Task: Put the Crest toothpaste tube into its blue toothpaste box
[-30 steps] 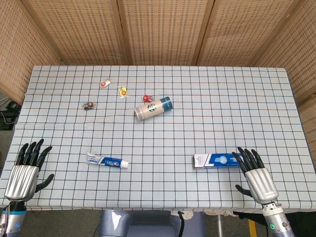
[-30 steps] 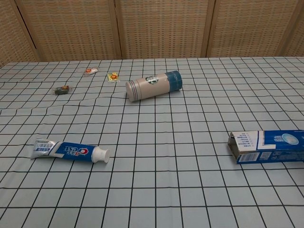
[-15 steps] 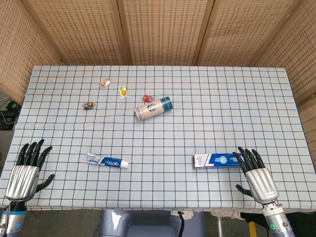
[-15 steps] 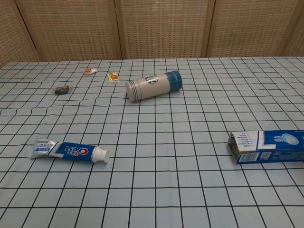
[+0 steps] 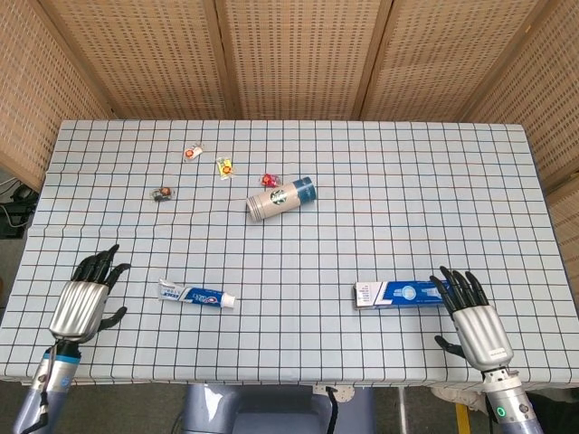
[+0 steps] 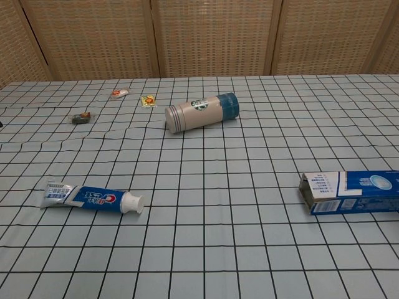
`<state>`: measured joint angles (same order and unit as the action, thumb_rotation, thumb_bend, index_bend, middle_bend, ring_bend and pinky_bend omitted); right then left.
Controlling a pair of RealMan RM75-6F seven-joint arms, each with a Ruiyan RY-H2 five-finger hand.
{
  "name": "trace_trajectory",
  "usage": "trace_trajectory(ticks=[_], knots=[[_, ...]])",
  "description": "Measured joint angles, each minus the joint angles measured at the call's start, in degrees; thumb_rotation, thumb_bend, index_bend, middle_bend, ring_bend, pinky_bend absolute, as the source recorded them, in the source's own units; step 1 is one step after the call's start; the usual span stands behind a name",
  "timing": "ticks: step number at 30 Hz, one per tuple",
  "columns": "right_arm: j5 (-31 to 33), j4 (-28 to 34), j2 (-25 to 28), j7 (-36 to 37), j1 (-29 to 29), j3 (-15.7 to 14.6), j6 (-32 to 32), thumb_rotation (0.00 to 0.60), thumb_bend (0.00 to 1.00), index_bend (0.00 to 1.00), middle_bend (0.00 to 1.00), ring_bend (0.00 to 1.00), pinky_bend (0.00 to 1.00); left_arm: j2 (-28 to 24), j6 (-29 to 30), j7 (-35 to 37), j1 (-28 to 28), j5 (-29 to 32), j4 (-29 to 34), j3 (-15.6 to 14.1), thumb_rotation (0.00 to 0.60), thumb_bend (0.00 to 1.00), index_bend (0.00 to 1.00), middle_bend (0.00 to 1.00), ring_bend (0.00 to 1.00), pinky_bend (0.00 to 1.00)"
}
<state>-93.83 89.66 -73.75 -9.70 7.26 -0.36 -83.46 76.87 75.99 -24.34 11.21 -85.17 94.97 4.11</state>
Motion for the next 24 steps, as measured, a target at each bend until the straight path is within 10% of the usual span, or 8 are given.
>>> trace_trajectory(ticks=[24], knots=[[0.98, -0.33, 0.57, 2.98, 0.18, 0.63, -0.03, 0.6, 0.15, 0.1, 0.0, 0.0, 0.0, 11.37, -12.39, -14.21, 10.6, 13.21, -4.58, 1.98, 0.6, 0.24, 0.32, 0.11, 0.17, 0.18]])
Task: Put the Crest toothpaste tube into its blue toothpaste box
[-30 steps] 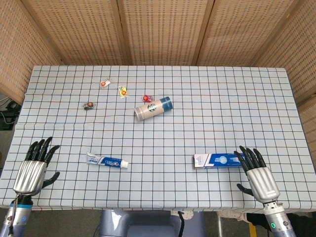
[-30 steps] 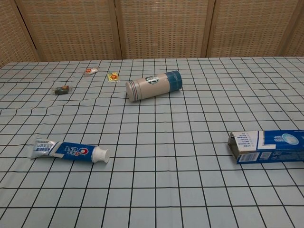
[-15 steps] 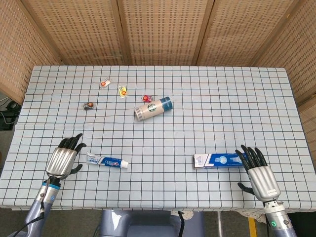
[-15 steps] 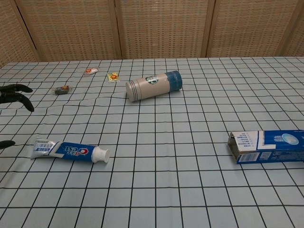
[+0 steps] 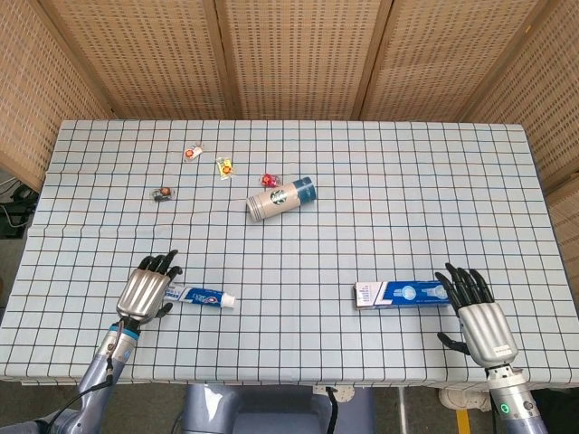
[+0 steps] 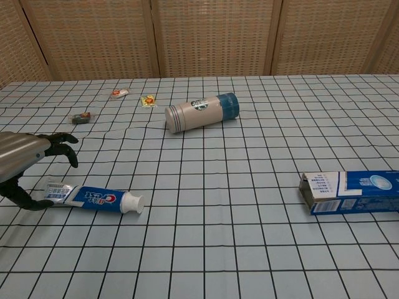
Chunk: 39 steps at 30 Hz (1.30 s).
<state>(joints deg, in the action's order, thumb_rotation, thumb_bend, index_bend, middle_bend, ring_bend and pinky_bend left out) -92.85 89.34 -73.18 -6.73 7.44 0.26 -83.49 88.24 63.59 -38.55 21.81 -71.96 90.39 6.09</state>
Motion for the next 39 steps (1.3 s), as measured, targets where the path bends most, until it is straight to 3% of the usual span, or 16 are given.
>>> trace_trajectory(ticks=[17, 20, 22, 25, 33, 39], knots=[[0.11, -0.13, 0.55, 2.6, -0.15, 0.33, -0.83, 0.6, 0.15, 0.1, 0.0, 0.0, 0.0, 5.18, -0.55, -2.52, 3.09, 3.68, -4.32, -0.67, 0.6, 0.25, 0.37, 0.15, 0.2, 0.21], [-0.06, -0.27, 0.54, 3.03, -0.16, 0.37, -1.1, 0.6, 0.15, 0.1, 0.0, 0.0, 0.0, 5.85, -0.49, -2.85, 3.52, 3.89, -5.13, -0.86, 0.6, 0.32, 0.53, 0.28, 0.3, 0.28], [-0.31, -0.45, 0.44, 3.27, -0.19, 0.4, -1.41, 0.6, 0.15, 0.1, 0.0, 0.0, 0.0, 6.34, -0.34, -2.59, 3.7, 3.77, -5.62, -0.88, 0.6, 0.47, 0.7, 0.42, 0.42, 0.37], [-0.63, -0.67, 0.35, 3.7, -0.24, 0.43, -1.85, 0.6, 0.15, 0.1, 0.0, 0.0, 0.0, 7.52, 0.63, -1.5, 3.83, 2.75, -6.92, -0.83, 0.6, 0.64, 0.86, 0.55, 0.53, 0.47], [-0.81, -0.78, 0.18, 4.32, -0.16, 0.18, -1.53, 0.6, 0.15, 0.11, 0.0, 0.0, 0.0, 9.7, 5.22, 4.59, 4.05, -4.78, -11.84, -1.53, 0.6, 0.64, 0.88, 0.57, 0.54, 0.48], [-0.46, -0.24, -0.54, 3.51, 0.96, 0.41, 0.51, 0.6, 0.15, 0.13, 0.0, 0.0, 0.0, 5.13, 7.28, 8.67, 4.91, -9.41, -10.54, -1.11, 0.6, 0.64, 0.88, 0.57, 0.54, 0.48]])
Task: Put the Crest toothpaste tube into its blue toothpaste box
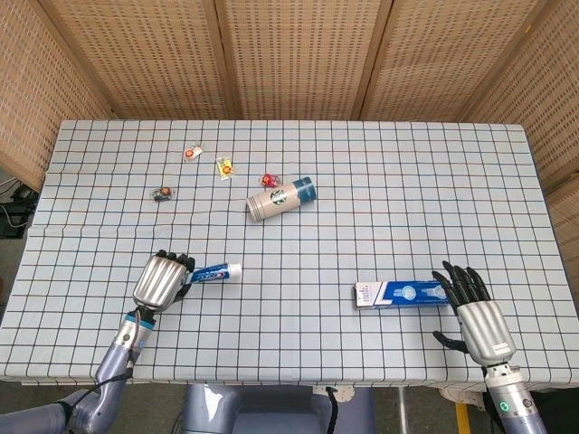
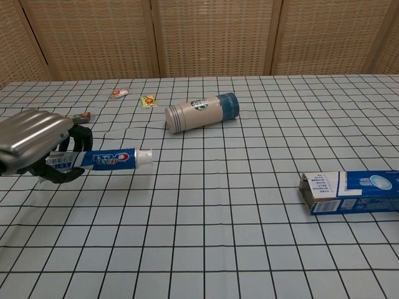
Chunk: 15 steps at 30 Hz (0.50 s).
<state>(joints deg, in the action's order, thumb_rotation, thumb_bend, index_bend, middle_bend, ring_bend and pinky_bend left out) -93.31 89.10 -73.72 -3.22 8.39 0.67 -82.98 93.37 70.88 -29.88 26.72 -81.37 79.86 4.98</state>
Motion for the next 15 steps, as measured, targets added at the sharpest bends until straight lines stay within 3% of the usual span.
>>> trace_trajectory(ticks=[7, 15], knots=[[3.22, 1.82, -0.43, -2.39, 3.53, 2.42, 5.72, 0.6, 0.16, 0.22, 0.0, 0.0, 0.05, -8.13, 0.99, 6.12, 1.62, -4.18, 4.22, 1.04, 0.6, 0.64, 0.88, 0.57, 0.54, 0.48], [12.42, 2.87, -1.65, -7.94, 9.19, 6.17, 15.98, 0.6, 0.18, 0.28, 0.06, 0.0, 0.07, -15.57, 0.88, 9.93, 3.31, -5.18, 9.68, 3.56, 0.6, 0.64, 0.88, 0.57, 0.54, 0.48]])
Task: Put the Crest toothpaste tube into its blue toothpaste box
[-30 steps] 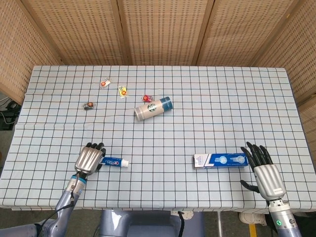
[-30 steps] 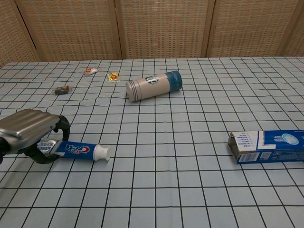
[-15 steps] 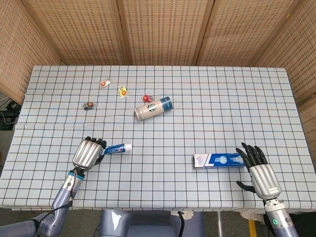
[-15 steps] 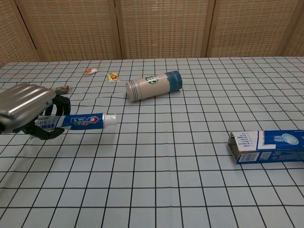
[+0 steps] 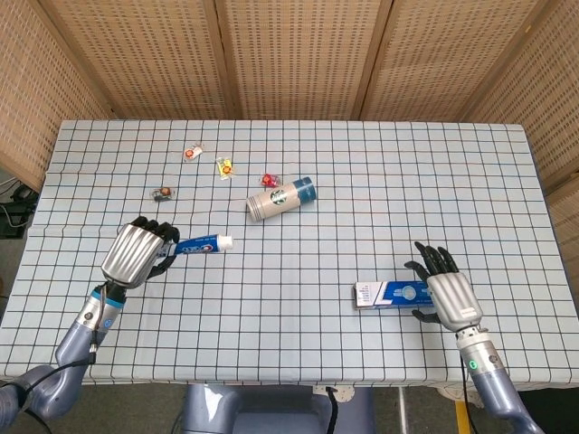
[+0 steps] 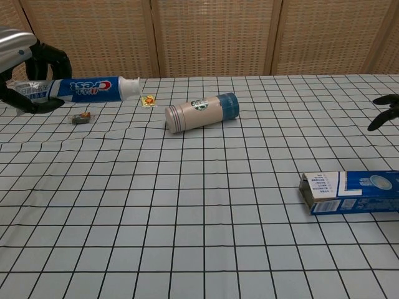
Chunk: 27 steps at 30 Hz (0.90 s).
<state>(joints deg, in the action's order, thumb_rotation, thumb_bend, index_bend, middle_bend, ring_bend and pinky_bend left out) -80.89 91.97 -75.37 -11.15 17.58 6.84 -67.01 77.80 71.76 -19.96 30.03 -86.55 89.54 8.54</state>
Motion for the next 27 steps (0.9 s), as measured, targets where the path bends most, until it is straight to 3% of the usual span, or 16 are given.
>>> trace_trajectory(ticks=[8, 20, 24, 27], knots=[[11.35, -4.51, -2.87, -5.29, 4.34, 1.77, 8.53, 0.6, 0.18, 0.28, 0.06, 0.0, 0.07, -1.87, -0.43, 1.18, 1.1, -0.47, 1.49, 0.52, 0.6, 0.63, 0.88, 0.57, 0.54, 0.48], [15.54, -7.73, -4.36, -6.98, 5.38, 0.5, 10.02, 0.6, 0.19, 0.32, 0.1, 0.02, 0.11, -0.9, -0.28, 2.06, 1.32, -0.09, 0.22, -0.05, 0.6, 0.63, 0.88, 0.57, 0.54, 0.48], [16.03, -9.35, -5.51, -6.81, 5.66, 0.25, 10.28, 0.6, 0.2, 0.42, 0.2, 0.14, 0.2, -0.85, -0.12, 2.03, 1.31, -0.17, 0.2, -0.27, 0.6, 0.63, 0.88, 0.57, 0.54, 0.48], [15.88, -10.87, -6.56, -6.02, 5.79, 0.18, 10.06, 0.6, 0.21, 0.56, 0.35, 0.31, 0.35, -0.88, 0.0, 2.13, 1.28, -0.2, 0.29, -0.37, 0.6, 0.63, 0.88, 0.57, 0.54, 0.48]])
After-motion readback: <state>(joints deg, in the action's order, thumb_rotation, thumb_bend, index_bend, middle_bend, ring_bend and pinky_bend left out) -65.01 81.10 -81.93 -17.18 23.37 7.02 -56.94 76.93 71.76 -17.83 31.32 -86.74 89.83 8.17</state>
